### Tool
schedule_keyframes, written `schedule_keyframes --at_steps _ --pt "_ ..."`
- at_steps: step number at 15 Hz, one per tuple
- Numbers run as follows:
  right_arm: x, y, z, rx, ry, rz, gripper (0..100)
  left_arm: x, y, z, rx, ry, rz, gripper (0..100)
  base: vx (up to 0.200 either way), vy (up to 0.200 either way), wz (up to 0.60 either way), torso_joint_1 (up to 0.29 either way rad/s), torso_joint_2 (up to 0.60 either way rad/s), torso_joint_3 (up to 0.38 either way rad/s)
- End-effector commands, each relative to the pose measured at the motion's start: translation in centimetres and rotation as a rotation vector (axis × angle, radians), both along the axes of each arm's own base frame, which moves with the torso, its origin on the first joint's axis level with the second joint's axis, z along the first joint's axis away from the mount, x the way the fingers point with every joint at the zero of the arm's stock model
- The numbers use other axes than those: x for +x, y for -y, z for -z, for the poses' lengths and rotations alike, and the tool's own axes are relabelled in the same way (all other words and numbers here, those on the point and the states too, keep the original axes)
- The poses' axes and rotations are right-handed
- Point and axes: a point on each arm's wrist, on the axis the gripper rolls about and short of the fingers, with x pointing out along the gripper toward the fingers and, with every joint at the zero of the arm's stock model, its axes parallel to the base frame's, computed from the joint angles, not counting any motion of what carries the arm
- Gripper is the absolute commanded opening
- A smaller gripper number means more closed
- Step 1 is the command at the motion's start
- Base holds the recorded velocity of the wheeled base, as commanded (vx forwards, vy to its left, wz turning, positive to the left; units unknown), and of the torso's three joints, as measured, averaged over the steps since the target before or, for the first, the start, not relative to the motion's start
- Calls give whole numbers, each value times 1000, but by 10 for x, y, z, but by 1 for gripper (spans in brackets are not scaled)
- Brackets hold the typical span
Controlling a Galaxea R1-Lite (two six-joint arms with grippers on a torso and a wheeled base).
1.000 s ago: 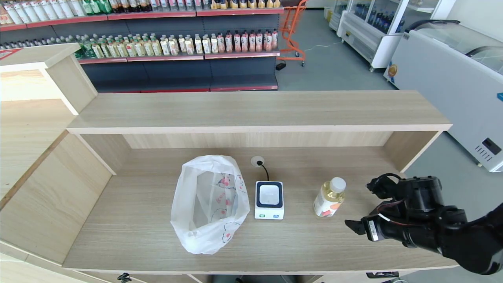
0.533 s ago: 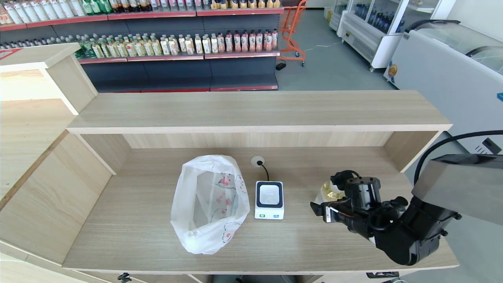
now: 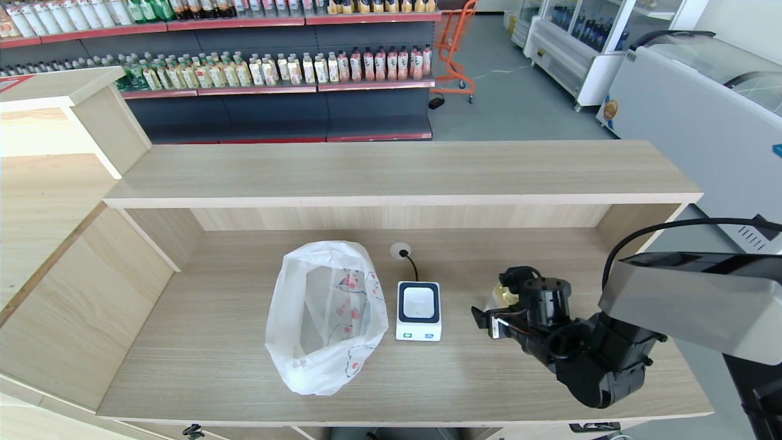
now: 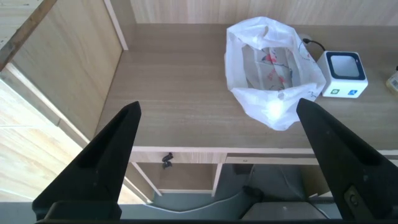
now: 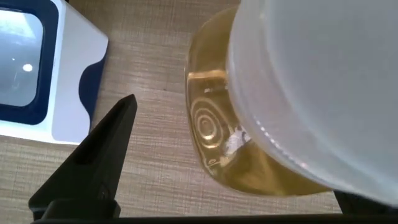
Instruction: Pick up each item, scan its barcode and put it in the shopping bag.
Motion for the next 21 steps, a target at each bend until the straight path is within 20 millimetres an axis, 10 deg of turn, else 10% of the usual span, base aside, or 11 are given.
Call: schedule_keyframes --at_steps 1,10,11,21 --pt "4 -2 9 1 2 -4 100 0 0 0 0 0 0 100 0 0 0 0 0 0" --pt "19 -8 3 1 108 -42 100 0 0 0 0 0 0 100 0 0 0 0 0 0" --pt "20 -6 1 23 123 -88 0 0 0 0 0 0 0 100 0 0 0 0 0 0" --pt "24 9 -17 -14 182 -185 0 0 0 0 0 0 0 100 0 0 0 0 0 0"
